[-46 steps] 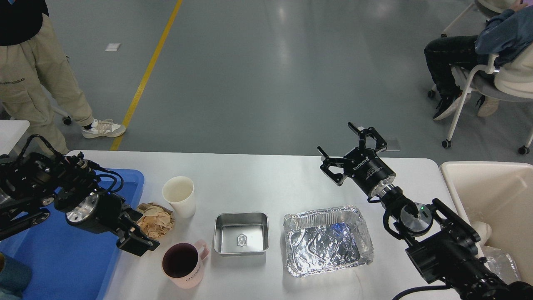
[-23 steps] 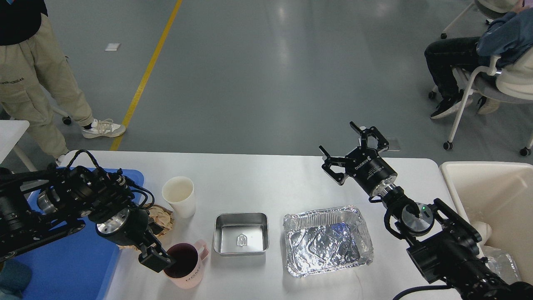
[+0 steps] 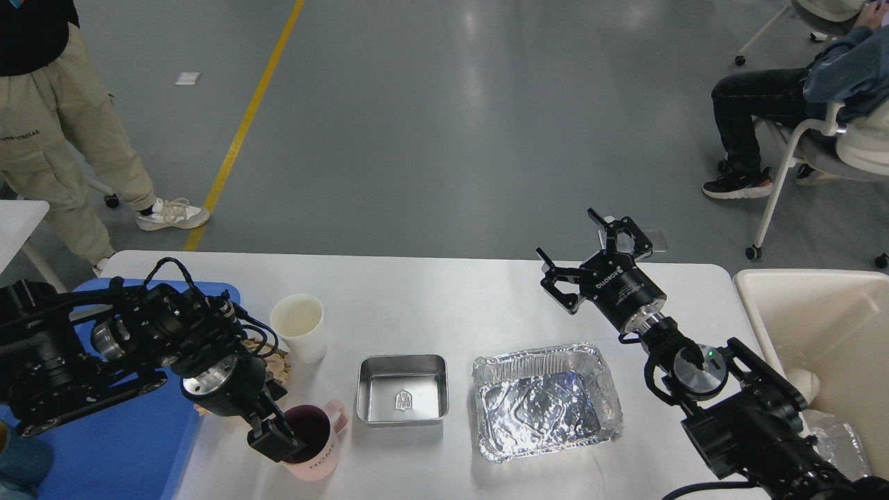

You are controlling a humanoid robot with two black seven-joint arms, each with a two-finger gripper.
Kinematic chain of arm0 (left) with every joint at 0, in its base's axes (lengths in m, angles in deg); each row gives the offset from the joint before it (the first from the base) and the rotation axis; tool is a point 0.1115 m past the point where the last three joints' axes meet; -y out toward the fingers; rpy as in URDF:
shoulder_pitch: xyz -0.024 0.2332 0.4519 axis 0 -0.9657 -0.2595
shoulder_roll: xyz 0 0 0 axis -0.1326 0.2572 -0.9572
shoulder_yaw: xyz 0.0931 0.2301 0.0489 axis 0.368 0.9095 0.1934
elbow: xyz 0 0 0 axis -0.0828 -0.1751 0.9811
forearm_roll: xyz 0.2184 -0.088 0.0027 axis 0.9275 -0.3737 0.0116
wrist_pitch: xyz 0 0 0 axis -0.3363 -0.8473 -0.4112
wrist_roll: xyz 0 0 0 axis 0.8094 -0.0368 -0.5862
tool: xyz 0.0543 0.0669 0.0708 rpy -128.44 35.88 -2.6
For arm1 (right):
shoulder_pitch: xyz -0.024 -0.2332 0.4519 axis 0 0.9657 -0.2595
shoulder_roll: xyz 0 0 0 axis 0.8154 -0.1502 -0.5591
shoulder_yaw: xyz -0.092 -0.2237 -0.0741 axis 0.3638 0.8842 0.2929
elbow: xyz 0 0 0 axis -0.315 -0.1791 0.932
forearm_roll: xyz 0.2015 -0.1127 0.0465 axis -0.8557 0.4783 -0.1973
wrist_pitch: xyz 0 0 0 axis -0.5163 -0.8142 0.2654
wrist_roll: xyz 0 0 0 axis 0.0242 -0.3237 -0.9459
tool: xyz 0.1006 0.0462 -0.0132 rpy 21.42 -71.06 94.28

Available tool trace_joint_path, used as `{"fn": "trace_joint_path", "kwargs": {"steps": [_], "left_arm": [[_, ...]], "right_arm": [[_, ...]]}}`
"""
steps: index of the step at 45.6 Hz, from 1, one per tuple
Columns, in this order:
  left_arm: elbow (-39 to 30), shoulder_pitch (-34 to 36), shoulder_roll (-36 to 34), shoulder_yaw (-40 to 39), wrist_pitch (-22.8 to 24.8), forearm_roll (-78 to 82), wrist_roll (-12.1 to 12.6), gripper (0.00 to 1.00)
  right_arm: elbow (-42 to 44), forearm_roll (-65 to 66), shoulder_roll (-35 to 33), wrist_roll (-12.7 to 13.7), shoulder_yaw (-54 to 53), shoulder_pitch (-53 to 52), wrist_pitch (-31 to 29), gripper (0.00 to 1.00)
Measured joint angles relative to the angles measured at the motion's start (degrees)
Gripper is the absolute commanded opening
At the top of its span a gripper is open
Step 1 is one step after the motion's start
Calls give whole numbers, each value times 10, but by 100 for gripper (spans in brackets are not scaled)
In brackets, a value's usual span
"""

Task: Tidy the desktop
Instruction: 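Reach the left gripper to the pink mug and grasp it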

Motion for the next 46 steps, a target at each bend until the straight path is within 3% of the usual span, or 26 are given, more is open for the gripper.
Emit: {"fn": "trace_joint_path", "kwargs": {"steps": [14,21,35,46], "left_arm": [[22,0,17,3,-6,7,0,86],[23,0,17,11,-6,8,-1,73],[25,0,20,12,-6,19,-5,30],[26,0,18,20,-6,28,-10,15]], "right_arm": [[-6,0,-2,0,-1,3,0,100],[-9,0,-2,0,-1,4,0,100],[-9,0,-2,0,-1,4,0,100],[-9,0,-2,0,-1,4,0,100]]}}
